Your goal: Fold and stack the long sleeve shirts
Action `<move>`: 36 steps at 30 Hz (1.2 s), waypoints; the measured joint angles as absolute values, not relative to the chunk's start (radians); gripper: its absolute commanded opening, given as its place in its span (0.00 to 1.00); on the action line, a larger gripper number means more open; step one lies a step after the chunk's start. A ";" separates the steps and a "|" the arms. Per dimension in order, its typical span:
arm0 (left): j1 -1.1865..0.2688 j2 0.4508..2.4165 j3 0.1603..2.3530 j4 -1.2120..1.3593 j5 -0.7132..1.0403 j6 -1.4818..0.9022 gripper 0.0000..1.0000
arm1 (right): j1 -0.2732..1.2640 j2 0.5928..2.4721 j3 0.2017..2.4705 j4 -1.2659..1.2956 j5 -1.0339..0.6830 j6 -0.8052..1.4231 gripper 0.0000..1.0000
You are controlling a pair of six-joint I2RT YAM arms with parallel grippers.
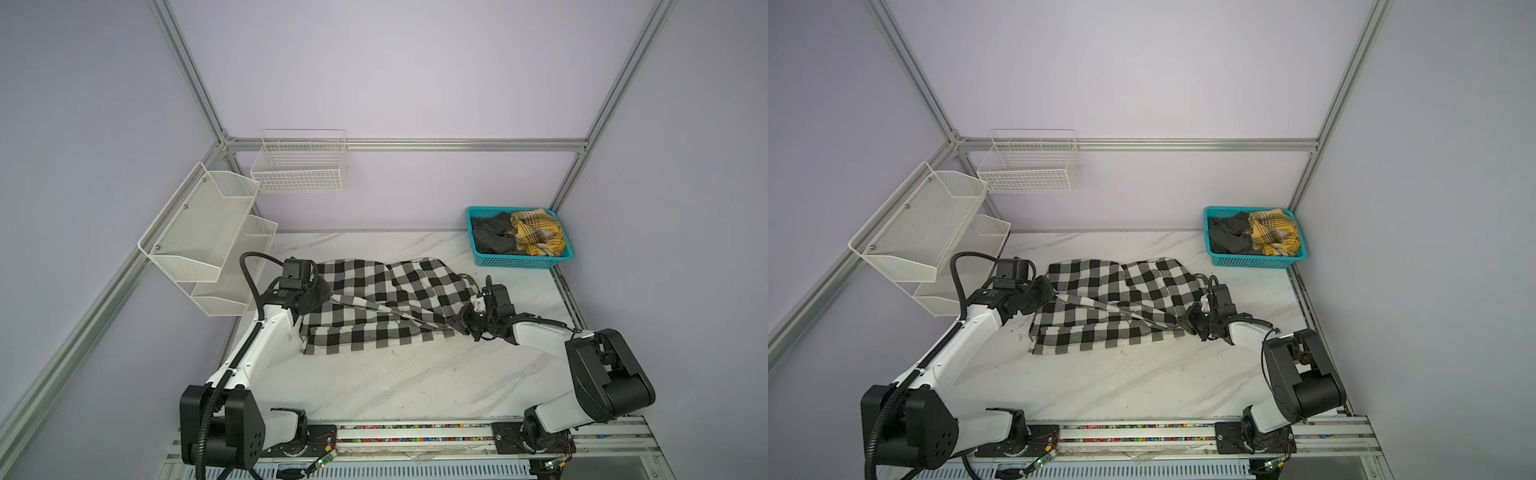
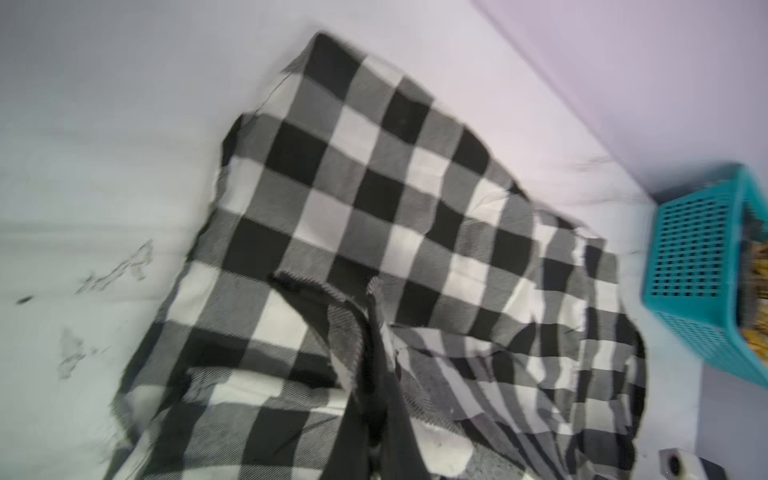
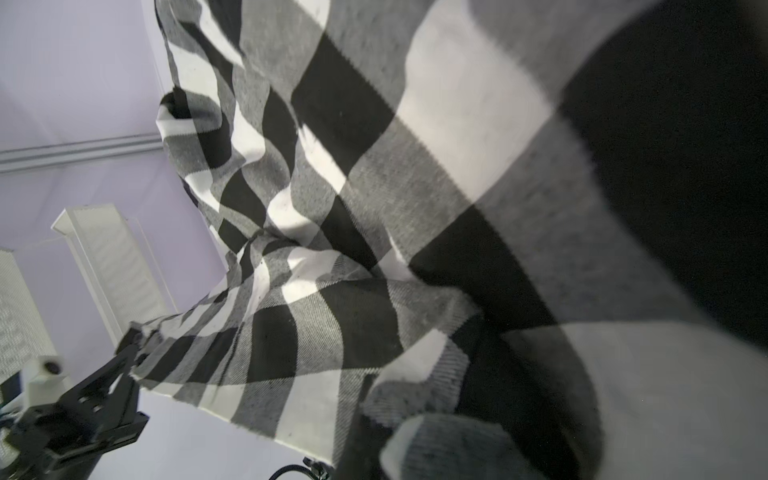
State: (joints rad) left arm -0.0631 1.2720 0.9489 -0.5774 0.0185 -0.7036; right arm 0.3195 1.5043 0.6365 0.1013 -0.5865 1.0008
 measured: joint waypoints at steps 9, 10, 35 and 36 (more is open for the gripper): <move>0.027 1.246 0.705 -0.556 -0.022 -0.744 0.00 | 0.335 1.527 0.630 0.123 -0.553 1.017 0.00; 0.027 1.237 0.696 -0.550 -0.019 -0.749 0.00 | 0.335 1.530 0.630 0.123 -0.550 1.017 0.00; 0.023 0.990 0.668 -0.725 -0.035 -0.856 0.50 | 0.332 1.268 0.725 -0.260 -0.508 0.799 0.45; 0.014 0.997 0.677 -0.728 -0.028 -0.864 0.48 | 0.332 1.264 0.747 -0.284 -0.500 0.789 0.40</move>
State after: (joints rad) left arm 0.0143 0.9970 0.6769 -0.7284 -0.0280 -0.8642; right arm 0.3321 1.2644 0.7471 -0.2840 -0.5003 0.7891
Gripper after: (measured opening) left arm 0.513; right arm 0.469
